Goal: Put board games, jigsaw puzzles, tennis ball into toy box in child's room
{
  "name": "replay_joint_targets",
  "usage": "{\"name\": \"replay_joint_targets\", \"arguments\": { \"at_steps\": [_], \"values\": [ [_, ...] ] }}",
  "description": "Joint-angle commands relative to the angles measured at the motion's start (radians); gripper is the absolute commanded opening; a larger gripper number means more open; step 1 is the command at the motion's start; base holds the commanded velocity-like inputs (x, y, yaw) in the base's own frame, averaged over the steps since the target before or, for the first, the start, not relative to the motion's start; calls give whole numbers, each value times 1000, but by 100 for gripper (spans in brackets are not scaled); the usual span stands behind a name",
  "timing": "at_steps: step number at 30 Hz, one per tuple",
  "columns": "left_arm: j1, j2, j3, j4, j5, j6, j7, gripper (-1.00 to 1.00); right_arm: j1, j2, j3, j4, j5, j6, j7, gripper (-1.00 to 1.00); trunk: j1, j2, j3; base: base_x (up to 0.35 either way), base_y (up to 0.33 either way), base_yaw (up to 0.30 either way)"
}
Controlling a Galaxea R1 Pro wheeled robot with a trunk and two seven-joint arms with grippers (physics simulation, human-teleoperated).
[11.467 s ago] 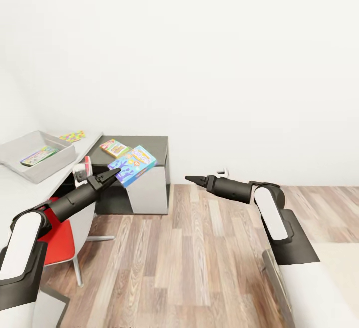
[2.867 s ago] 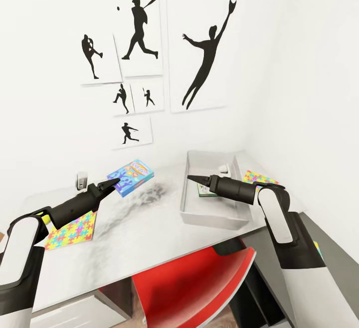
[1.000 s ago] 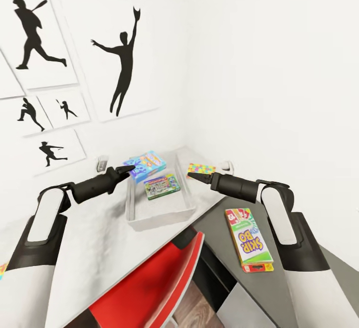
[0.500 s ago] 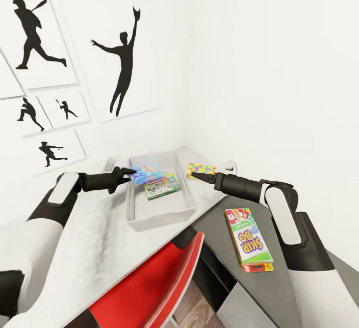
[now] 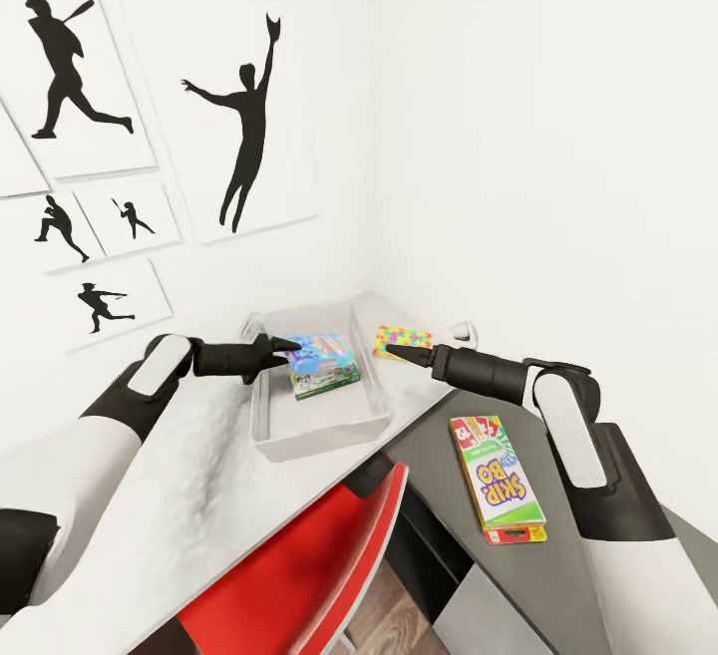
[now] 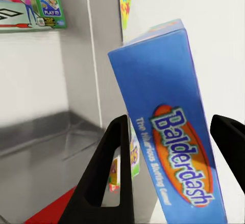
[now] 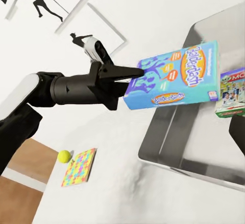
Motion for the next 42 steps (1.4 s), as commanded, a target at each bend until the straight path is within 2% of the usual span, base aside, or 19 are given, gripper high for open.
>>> {"name": "replay_joint_targets", "arguments": {
  "at_steps": [1,5,8,10,11,12,13,18,26,33,42],
  "values": [
    [-2,1,-20,1,-6,-1,-18,-100,-1,-1,0,0,9,2,9,100,1,-2,-2,0,0,0],
    [-4,1,-68,3,-7,-3,-49,-100,-1,-1,0,0,9,2,9,100,1,-2,-4,0,0,0],
    [-5,2,-81,3,-15,-4,-56,-100,-1,-1,0,0,9,2,9,100,1,-2,-7,0,0,0],
    [-5,2,-89,3,-37,-4,-62,-100,-1,-1,1,0,9,2,9,100,1,-2,-10,0,0,0],
    [-5,3,-94,3,-70,-4,-67,-100,-1,-1,1,0,9,2,9,100,1,-2,-11,0,0,0],
    [-4,3,-96,3,-86,-4,-71,-100,-1,-1,1,0,9,2,9,100,1,-2,-13,0,0,0],
    [-4,3,-96,3,-86,-4,-71,-100,-1,-1,1,0,9,2,9,100,1,-2,-14,0,0,0],
    [-4,4,-100,5,-147,-4,-118,-100,-1,-1,2,0,9,2,9,100,1,-2,-22,0,0,0],
    [-4,6,-99,6,-206,-5,-153,-100,-1,-1,2,-1,9,2,9,100,1,-2,-27,0,0,0],
    [-6,6,-97,8,-226,-4,-160,-100,-1,0,3,-4,9,2,9,100,1,-2,-28,0,0,0],
    [-32,3,-98,11,-234,-4,-162,-100,-1,0,3,-10,9,2,9,100,1,-2,-36,0,0,0]
  ]
}}
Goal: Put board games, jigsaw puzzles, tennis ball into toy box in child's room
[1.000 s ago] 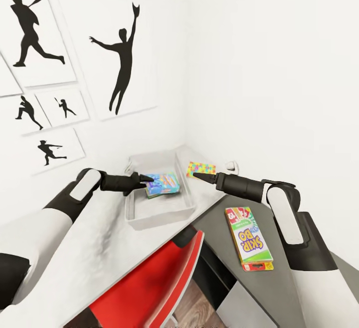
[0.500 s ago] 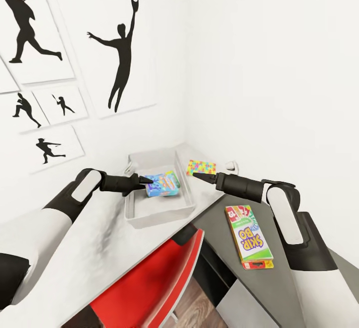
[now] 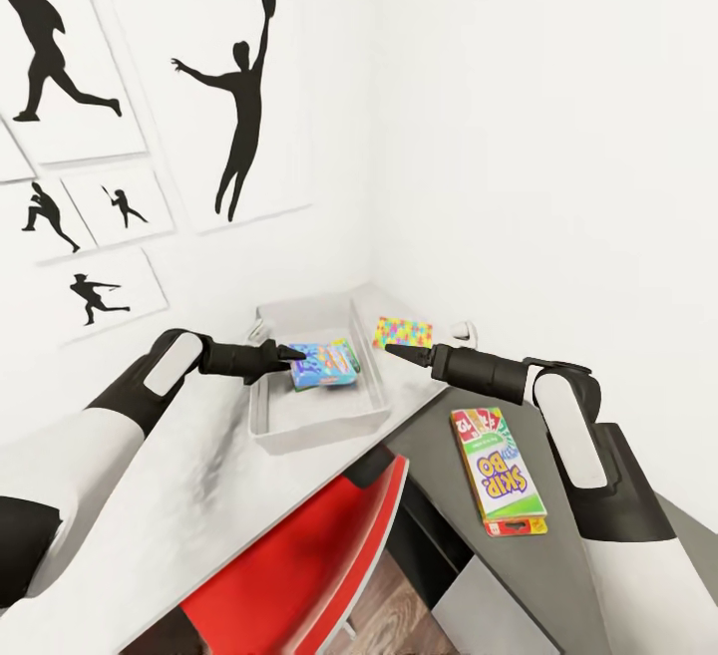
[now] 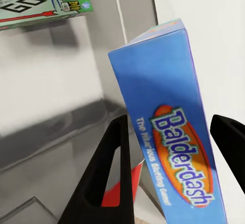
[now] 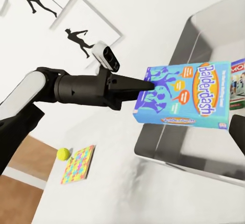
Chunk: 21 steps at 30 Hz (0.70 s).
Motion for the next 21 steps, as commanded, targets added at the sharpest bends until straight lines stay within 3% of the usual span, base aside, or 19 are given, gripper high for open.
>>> {"name": "replay_joint_targets", "arguments": {
  "at_steps": [1,21],
  "values": [
    [-3,0,-4,0,-8,0,-11,-100,-1,0,0,0,9,2,9,100,1,-2,-3,0,0,0],
    [-10,-7,-7,1,-8,0,-11,-100,-1,0,0,-1,9,2,9,100,1,-2,-35,0,0,0]
  ]
}}
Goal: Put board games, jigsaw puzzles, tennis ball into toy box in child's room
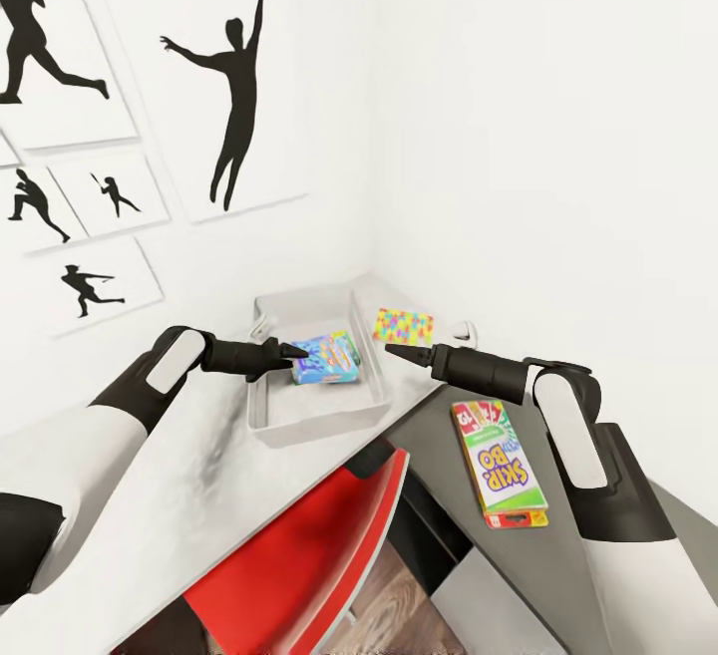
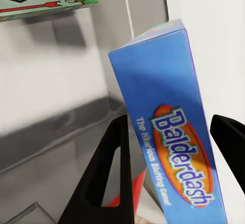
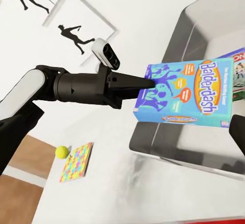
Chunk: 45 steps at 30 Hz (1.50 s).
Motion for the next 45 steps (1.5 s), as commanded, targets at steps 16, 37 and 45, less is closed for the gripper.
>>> {"name": "replay_joint_targets", "arguments": {
  "at_steps": [16,37,45],
  "values": [
    [-28,-8,-5,13,-6,0,-10,-100,-1,-1,0,0,9,2,9,100,1,-2,-28,0,0,0],
    [-44,-18,-9,26,-6,0,-11,-100,0,0,0,-20,9,2,9,100,1,-2,-40,0,0,-24],
    [-40,-14,-9,27,-7,0,-10,-100,0,0,0,-20,9,2,9,100,1,-2,-40,0,0,-16]
  ]
}}
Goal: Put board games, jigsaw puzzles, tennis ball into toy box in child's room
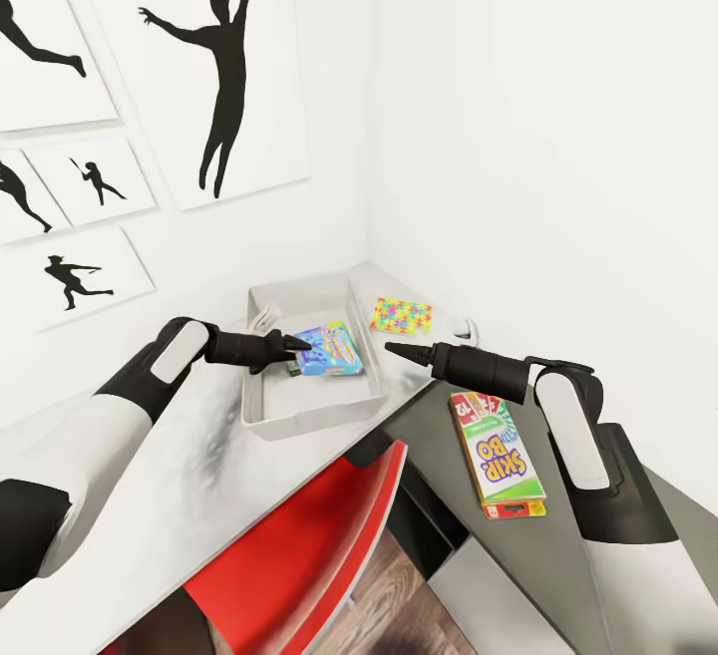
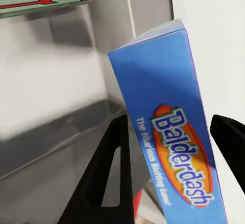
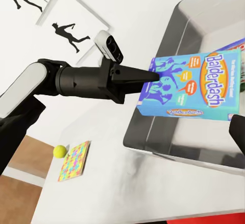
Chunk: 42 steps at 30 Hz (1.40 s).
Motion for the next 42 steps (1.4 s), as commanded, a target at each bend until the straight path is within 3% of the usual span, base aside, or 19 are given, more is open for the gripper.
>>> {"name": "replay_joint_targets", "arguments": {
  "at_steps": [1,14,24,42],
  "values": [
    [-1,2,-4,0,-7,0,-11,-100,-1,0,0,0,9,2,9,100,1,-2,-2,0,0,-5],
    [2,8,-5,7,-9,0,-12,-100,-1,0,1,0,9,2,9,100,1,-2,-5,0,0,-2],
    [1,1,-5,8,-58,1,-30,-100,-1,1,7,-1,9,2,9,100,1,-2,-20,0,0,0],
    [-1,-1,-4,8,-72,1,-43,-100,-1,1,9,-3,9,2,9,100,1,-2,-49,0,0,0]
  ]
}}
